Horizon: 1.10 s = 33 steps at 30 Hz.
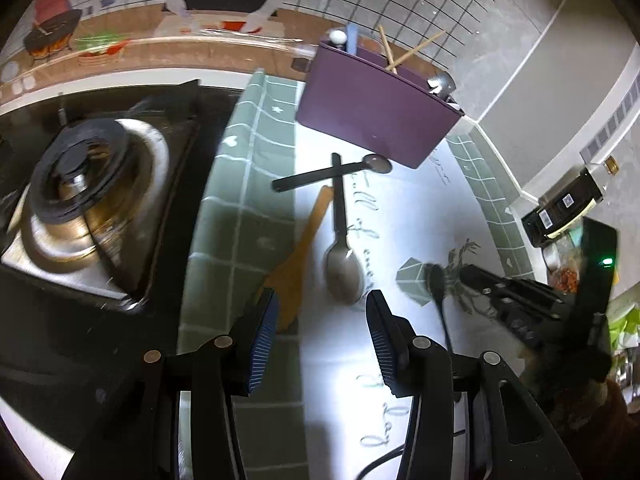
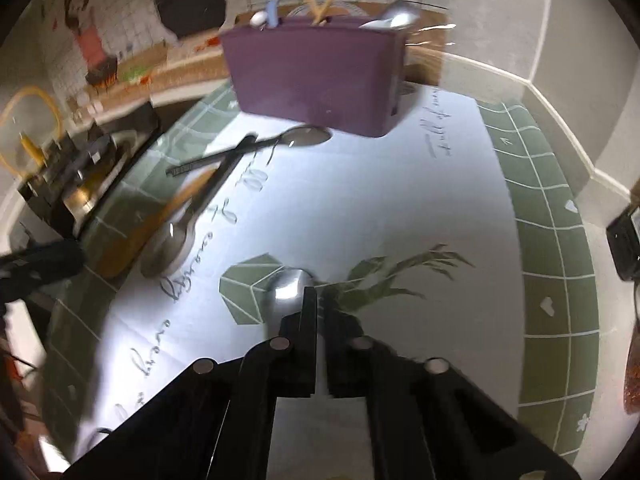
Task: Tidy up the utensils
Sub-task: 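Grasp the black plastic spoon by its handle with the right gripper, then grasp the metal spoon with the left gripper while the right gripper holds the black spoon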
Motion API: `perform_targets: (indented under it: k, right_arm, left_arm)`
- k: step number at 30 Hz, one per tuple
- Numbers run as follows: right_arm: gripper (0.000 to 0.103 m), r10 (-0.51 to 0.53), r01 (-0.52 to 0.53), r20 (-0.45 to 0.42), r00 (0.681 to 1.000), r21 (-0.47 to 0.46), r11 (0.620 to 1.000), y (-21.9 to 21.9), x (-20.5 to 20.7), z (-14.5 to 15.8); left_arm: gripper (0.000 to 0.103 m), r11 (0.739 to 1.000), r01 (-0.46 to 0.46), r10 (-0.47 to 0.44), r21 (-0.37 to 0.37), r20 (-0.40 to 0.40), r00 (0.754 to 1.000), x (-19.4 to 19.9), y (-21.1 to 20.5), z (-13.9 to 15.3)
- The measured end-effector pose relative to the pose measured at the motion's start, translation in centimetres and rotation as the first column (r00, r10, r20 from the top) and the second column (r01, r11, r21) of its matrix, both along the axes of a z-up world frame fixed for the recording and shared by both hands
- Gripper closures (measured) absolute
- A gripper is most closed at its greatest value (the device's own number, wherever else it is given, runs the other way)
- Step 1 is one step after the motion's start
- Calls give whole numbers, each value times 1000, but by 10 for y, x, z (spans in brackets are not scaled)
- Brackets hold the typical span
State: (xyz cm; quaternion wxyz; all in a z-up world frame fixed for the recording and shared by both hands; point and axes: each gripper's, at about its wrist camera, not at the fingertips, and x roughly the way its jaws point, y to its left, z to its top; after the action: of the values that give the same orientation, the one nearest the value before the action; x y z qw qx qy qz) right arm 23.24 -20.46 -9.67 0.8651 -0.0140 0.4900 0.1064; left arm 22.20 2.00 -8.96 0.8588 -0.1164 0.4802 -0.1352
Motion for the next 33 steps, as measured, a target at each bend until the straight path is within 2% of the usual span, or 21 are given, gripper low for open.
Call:
perform_targets:
  k: [4, 6, 8, 9, 10, 12, 16, 22, 24, 25, 27, 30, 33]
  right_arm:
    - [97, -12, 11, 39, 999, 39, 999, -23, -1, 18]
    - [97, 15, -14, -4, 1000, 92, 996, -30, -1, 16]
    - [89, 42, -35, -53, 998, 136, 990, -31, -2, 8]
    - [76, 51, -42, -62, 997, 143, 989, -30, -4, 5]
    - [71, 58, -49, -65, 996, 145, 988, -26, -7, 1]
    - [71, 71, -60, -70, 995, 148, 987, -19, -11, -4]
    - [71, 87, -74, -81, 993, 148, 986, 1, -7, -15]
    - [68, 116, -116, -34, 993, 17, 993, 35, 7, -17]
    - [67, 151, -151, -2, 988, -70, 986, 49, 5, -20]
    - [71, 168, -166, 11, 986, -108, 980, 53, 4, -21]
    - [77, 186, -183, 19, 982, -94, 979, 53, 2, -20]
    - [78, 160, -159, 25, 987, -45, 986, 36, 1, -15]
    - [78, 115, -116, 49, 992, 11, 993, 12, -1, -2]
  left_arm:
    - [56, 999, 52, -52, -11, -20, 998, 31, -9, -2]
    - [56, 998, 68, -68, -6, -31, 997, 47, -14, -3]
    - [56, 997, 77, -77, 9, -42, 996, 64, -17, -2]
    - [56, 997, 76, -76, 3, -48, 996, 70, -18, -2]
    - [56, 998, 68, -68, -13, -53, 996, 77, -17, 1]
    - [56, 998, 46, -48, -45, -38, 998, 84, -14, 8]
    - [56, 998, 25, -25, -54, 0, 1000, 78, -11, 22]
    - [56, 995, 8, -6, -104, 12, 1000, 59, 0, 33]
    - [56, 992, 2, -2, -126, 0, 1000, 56, 4, 36]
    - [56, 991, 6, -7, -132, -6, 1000, 56, 4, 37]
    - [56, 995, 16, -16, -99, -3, 1000, 59, 0, 39]
    - [56, 997, 69, -69, -44, 4, 998, 74, -16, 36]
    - [56, 974, 223, -225, -42, -42, 973, 105, -46, 22]
